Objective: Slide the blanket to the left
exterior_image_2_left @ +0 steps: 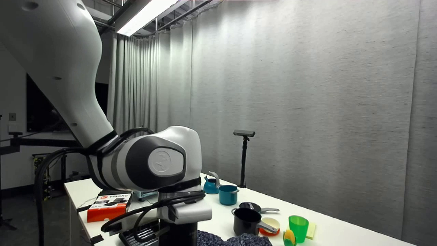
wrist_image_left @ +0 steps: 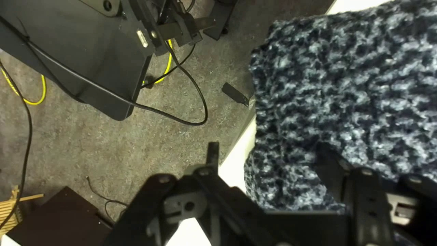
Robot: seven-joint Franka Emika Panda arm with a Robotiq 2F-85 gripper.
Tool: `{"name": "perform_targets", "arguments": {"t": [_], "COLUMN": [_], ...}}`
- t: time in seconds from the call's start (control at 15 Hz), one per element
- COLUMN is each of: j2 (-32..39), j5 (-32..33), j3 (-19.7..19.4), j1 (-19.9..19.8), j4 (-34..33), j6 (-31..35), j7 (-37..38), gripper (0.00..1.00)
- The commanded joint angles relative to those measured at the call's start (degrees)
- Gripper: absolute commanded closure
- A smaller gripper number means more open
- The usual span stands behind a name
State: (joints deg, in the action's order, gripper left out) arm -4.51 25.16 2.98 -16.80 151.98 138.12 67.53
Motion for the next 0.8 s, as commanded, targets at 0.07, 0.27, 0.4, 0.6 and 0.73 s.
{"name": "perform_targets", "arguments": {"t": [0.07, 0.27, 0.4, 0.6, 0.73], "j2": [5.1, 8.22, 9.79, 11.31, 12.47], "j5": [5.06, 8.79, 12.61, 18.28, 21.23], "j3": [-4.29, -6.35, -7.65, -8.87, -9.07], "j1": [3.02, 4.53, 5.76, 8.01, 9.62], "j4": [-2.99, -4.22, -4.56, -5.4, -6.41], "j6": [-0.12, 0.16, 2.43, 7.91, 11.78], "j7": [6.59, 10.89, 14.52, 20.16, 24.13], "gripper": [0.67, 0.89, 1.0, 1.0, 1.0]}}
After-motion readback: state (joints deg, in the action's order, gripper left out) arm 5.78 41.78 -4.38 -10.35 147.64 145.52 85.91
